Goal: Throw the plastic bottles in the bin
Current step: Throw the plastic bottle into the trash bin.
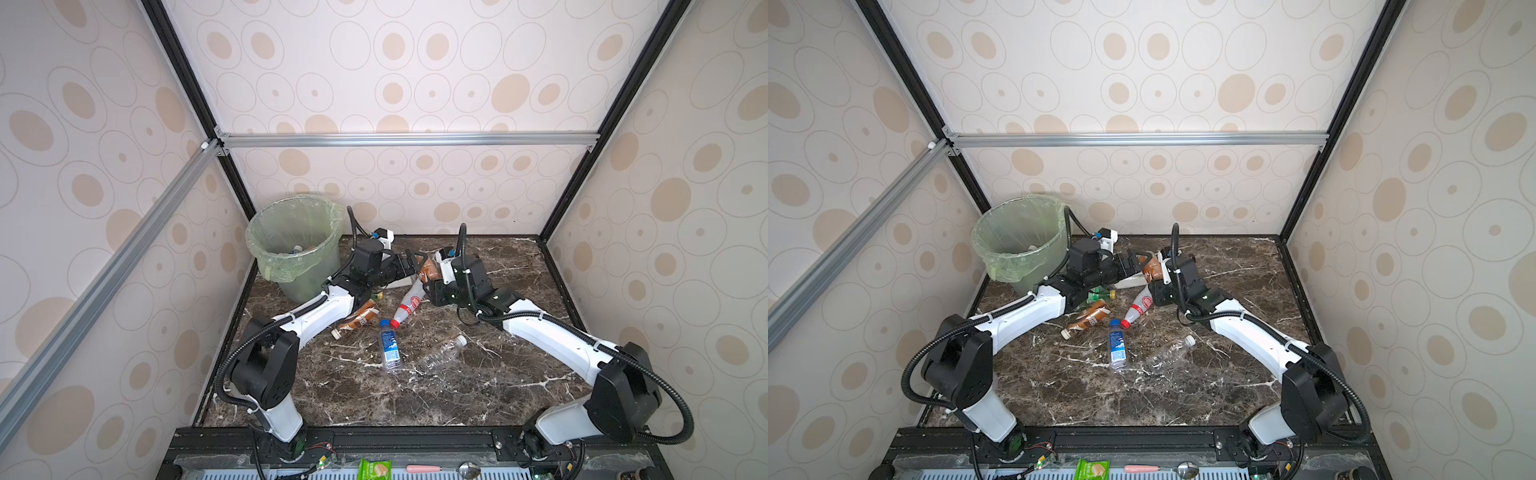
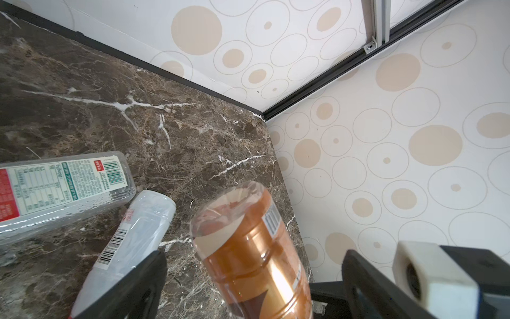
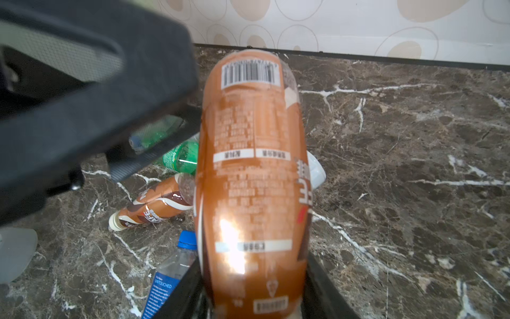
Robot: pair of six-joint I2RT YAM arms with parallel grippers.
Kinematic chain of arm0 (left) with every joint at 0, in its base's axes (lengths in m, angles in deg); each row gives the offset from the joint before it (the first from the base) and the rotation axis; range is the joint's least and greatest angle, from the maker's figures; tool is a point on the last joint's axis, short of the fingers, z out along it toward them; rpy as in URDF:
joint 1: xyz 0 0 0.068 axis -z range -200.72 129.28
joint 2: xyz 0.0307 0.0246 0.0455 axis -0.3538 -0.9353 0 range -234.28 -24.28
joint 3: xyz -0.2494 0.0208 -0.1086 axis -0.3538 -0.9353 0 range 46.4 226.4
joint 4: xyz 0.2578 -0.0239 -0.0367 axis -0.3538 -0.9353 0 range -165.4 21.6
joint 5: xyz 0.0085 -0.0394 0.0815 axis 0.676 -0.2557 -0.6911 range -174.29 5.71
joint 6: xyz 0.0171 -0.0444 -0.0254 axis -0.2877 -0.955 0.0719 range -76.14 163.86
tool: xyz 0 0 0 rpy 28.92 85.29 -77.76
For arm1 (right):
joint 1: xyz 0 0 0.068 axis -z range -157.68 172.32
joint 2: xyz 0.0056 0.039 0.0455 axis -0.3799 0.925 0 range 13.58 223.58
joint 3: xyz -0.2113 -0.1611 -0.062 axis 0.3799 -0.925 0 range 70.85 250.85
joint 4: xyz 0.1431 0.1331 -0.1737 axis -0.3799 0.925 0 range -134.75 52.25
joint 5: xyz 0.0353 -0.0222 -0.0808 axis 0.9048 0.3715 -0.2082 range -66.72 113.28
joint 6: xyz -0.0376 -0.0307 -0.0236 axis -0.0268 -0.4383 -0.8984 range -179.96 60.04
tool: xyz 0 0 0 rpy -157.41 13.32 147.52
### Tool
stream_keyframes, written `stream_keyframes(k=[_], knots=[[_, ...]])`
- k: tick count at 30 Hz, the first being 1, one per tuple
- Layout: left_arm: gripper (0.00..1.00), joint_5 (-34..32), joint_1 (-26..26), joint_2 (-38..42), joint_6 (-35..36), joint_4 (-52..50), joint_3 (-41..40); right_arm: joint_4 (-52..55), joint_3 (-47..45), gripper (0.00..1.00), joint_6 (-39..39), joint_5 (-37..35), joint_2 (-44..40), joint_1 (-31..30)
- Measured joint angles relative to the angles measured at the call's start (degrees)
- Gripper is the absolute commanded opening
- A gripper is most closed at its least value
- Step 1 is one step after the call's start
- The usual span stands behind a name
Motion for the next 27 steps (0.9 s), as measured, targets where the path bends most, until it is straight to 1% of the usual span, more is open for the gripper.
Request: stream_keyframes(k=[8, 11, 18, 23, 27], knots=[[0.99, 0.57, 0.02, -0.42, -1.97, 3.28, 0.61, -2.51, 2.01, 0.51, 0.81, 2.10, 0.00, 0.00], [0.97, 0.61, 0.02, -0.76, -2.54, 3.78, 0.98, -3.23, 2.10, 0.51, 1.09, 2.95, 0.00, 0.00], [0.86, 0.46, 0.04, -0.85, -3.54, 5.51, 0.98, -4.57, 2.10, 0.51, 1.25, 4.15, -0.02, -0.04], [0.72, 0.39, 0.04, -0.87, -4.24, 6.78, 0.98, -5.25, 2.10, 0.51, 1.25, 4.85, -0.46, -0.07], [0.63, 0.44, 0.11, -0.87, -4.50, 7.89, 0.98, -5.22, 1.97, 0.52, 1.27, 4.98, -0.66, -0.07]])
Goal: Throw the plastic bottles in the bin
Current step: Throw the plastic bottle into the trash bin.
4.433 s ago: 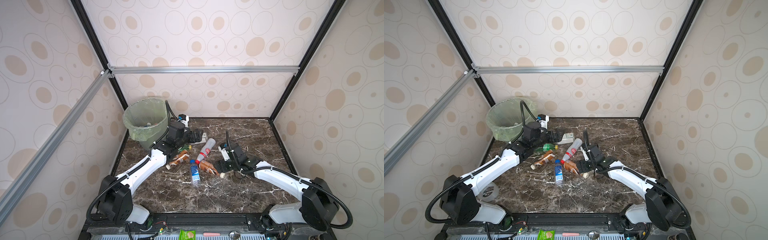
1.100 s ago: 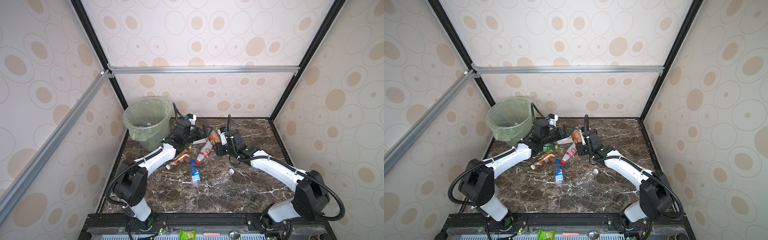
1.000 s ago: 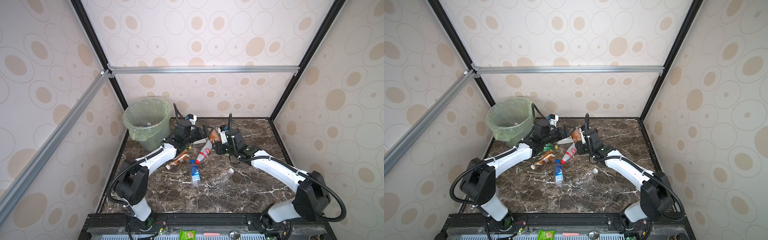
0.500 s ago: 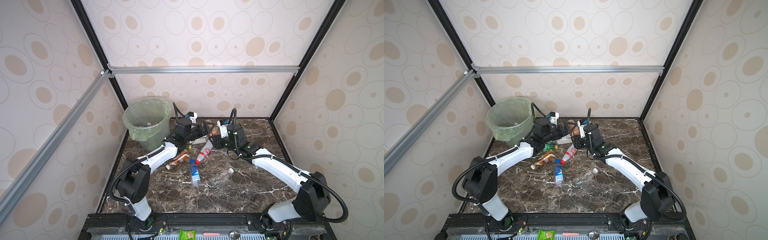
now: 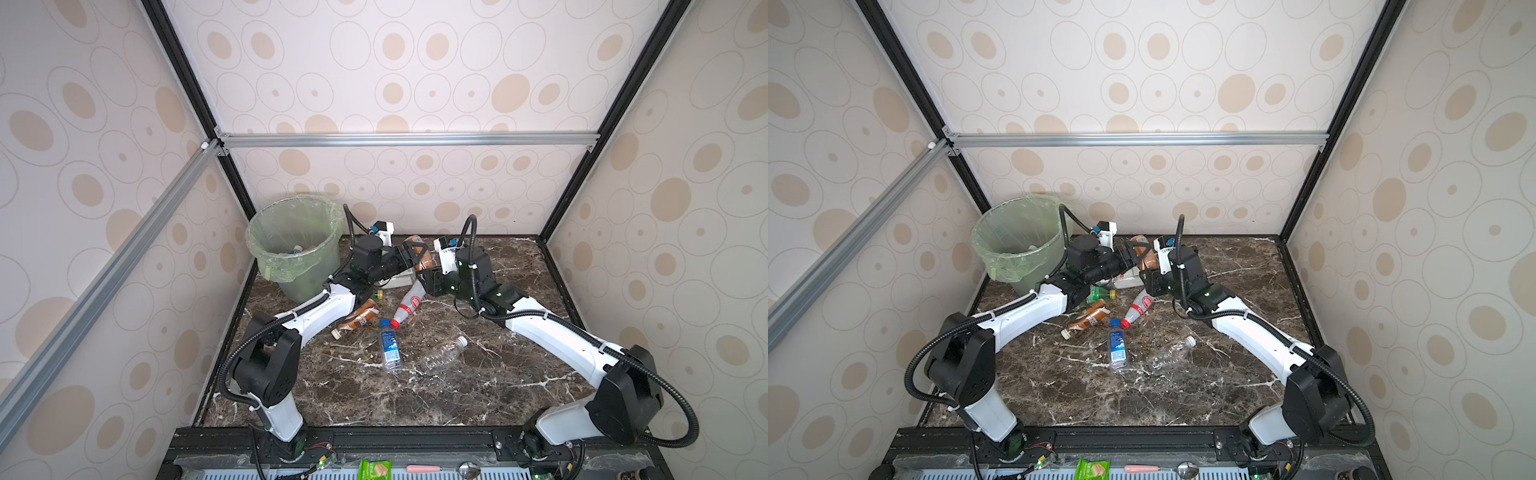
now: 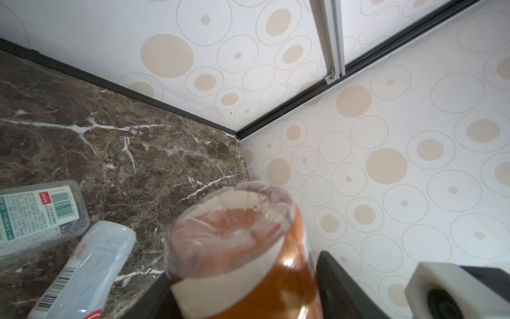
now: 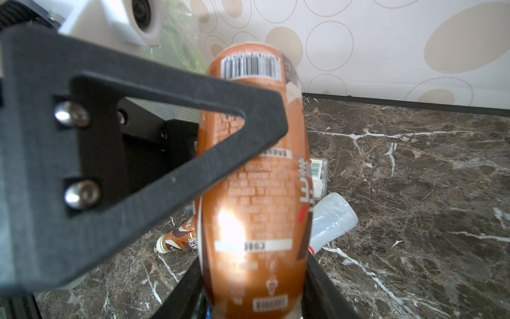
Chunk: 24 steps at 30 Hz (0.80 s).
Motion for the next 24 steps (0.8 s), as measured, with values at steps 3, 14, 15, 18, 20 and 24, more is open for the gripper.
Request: stream_keyframes(k=[3, 14, 15, 18, 20, 24], knots=[[0.59, -0.04, 0.02, 0.00, -0.02, 0.46, 0.00, 0.15, -0.17, 0.53, 0.00, 0.13, 0.00, -0.04], [0.50, -1.09, 0.02, 0.00, 0.79, -0.15, 0.00, -0.02, -0.20, 0.60, -0.07, 0.13, 0.00, -0.04], [0.50, -1.25, 0.02, 0.00, 0.98, -0.24, 0.00, -0.02, -0.20, 0.61, -0.09, 0.13, -0.02, -0.04], [0.49, -1.73, 0.02, 0.00, 1.75, -0.98, 0.07, 0.02, -0.20, 0.64, -0.09, 0.13, -0.11, -0.04], [0.49, -2.08, 0.02, 0.00, 2.40, -1.77, 0.28, -0.04, -0.31, 0.66, -0.11, 0.11, -0.28, -0.04], [0.49, -3.26, 0.02, 0.00, 4.63, -4.76, 2.10, 0.07, -0.55, 0.70, -0.28, 0.07, -0.87, -0.04]])
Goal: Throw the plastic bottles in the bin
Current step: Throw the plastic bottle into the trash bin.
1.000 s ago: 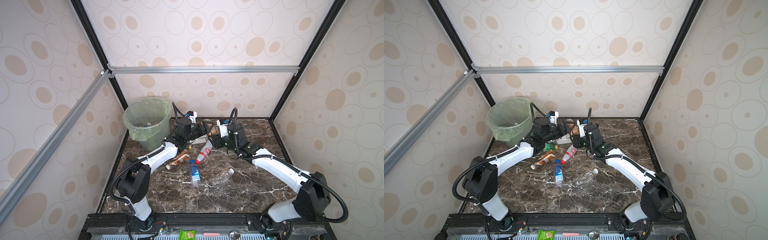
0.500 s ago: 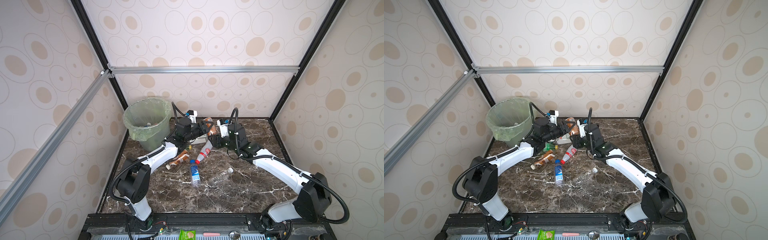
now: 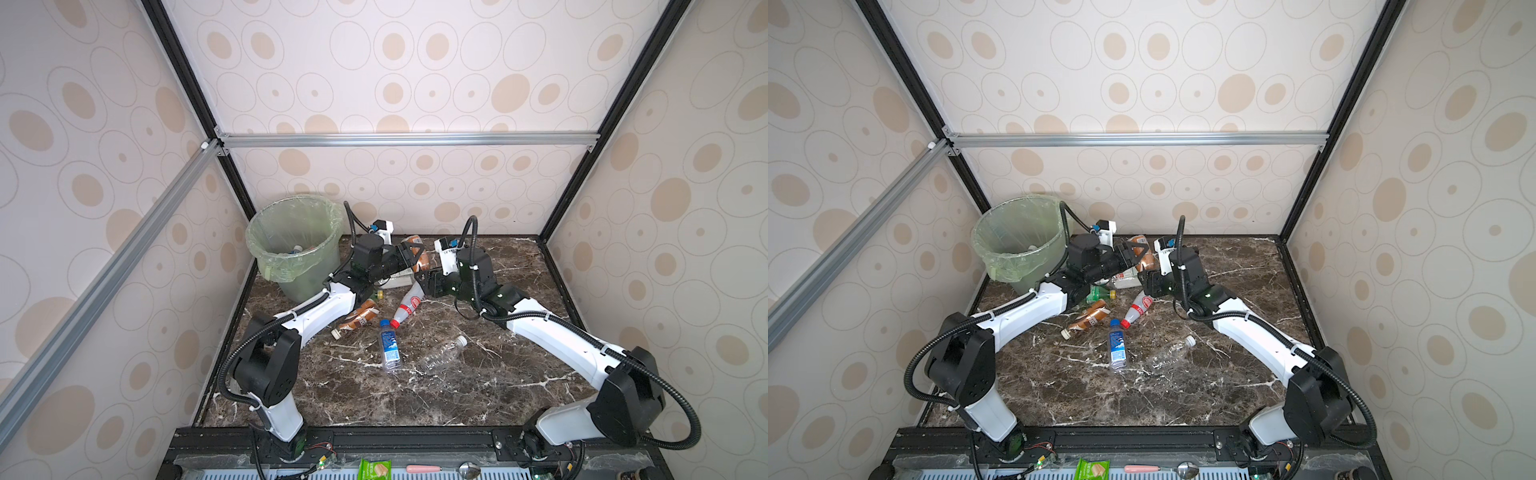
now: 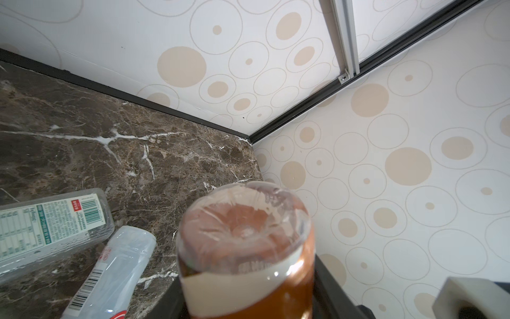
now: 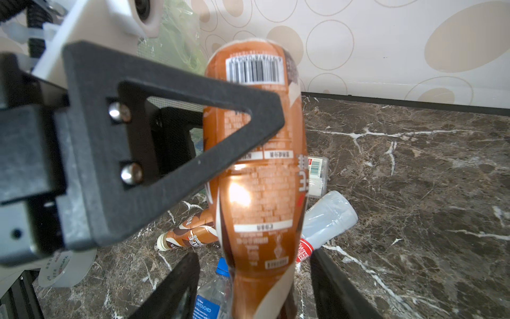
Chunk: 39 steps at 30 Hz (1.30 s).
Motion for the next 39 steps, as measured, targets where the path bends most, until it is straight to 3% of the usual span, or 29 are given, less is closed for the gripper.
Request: stream_keyframes(k=[11, 19, 23, 33, 39], knots=[[0.50, -3.15, -0.20, 0.00, 7.93, -10.91, 9.66, 0.02, -0.50, 0.76, -0.52, -0.48, -2.27, 0.00], [0.50, -4.70, -2.62, 0.00, 14.62, -21.22, 19.39, 0.26, 0.42, 0.90, -0.83, -0.35, -2.36, -0.39], [0.51, -4.92, -5.88, 0.07, 17.09, -25.24, 23.19, 0.39, 4.04, 1.00, -1.16, -0.33, -1.57, -1.90], [0.55, -6.12, -17.68, 1.70, 21.73, -35.39, 31.19, 0.04, 15.65, 1.00, -2.95, 0.13, 3.98, -7.87], [0.56, -11.50, -23.96, 6.27, 26.10, -39.74, 38.07, 0.04, 17.00, 0.99, -3.89, 0.46, 5.73, -10.58]])
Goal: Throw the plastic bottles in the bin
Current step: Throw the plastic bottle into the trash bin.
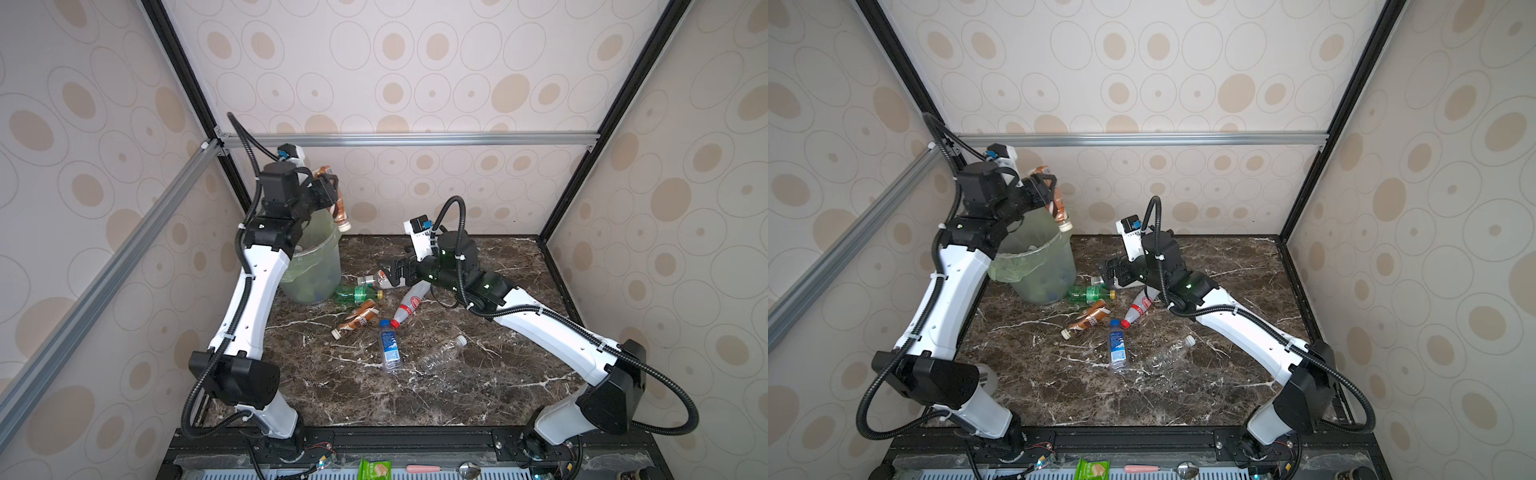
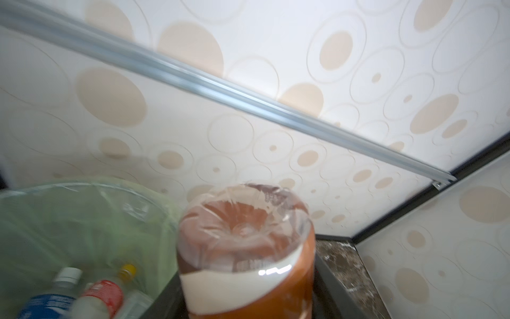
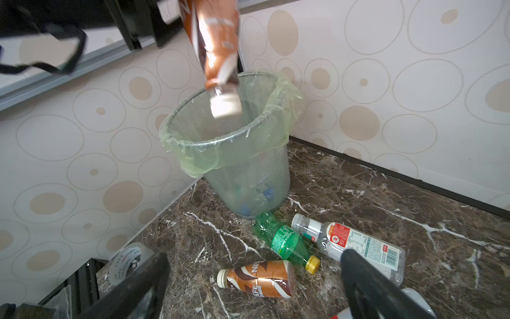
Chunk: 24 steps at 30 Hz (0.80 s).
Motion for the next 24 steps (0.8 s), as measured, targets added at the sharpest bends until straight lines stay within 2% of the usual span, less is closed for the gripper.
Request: stream_keyframes(k=[7, 11, 14, 17, 20, 24], knots=[[0.58, -7.34, -2.51, 7.17, 4.55, -0.02, 2.62, 0.37, 0.02, 0.99, -0.15, 0.07, 0.79, -0.61], [0.66, -8.96, -4.33, 8.00, 5.40, 1.53, 0.04, 0.44, -0.07, 1.00, -0.20, -0.04, 0.79, -0.61], [0.84, -8.15, -7.13, 5.07, 4.79, 0.61, -2.45, 0.42, -0.07, 0.99, -0.20, -0.09, 0.79, -0.61], [0.97, -6.40, -8.70, -1.25, 4.48, -2.67, -2.32, 0.39, -0.44, 0.99, -0.22, -0.35, 0.74, -0.61], [0.99, -5.14, -9.20, -5.81, 4.26, -6.16, -3.17, 0.50, -1.25, 0.99, -0.28, -0.76, 0.68, -0.61], [0.99, -3.43, -9.20, -4.96, 3.85, -7.63, -4.98, 0.70, -1.88, 0.99, -0.39, -0.90, 0.68, -0.63]])
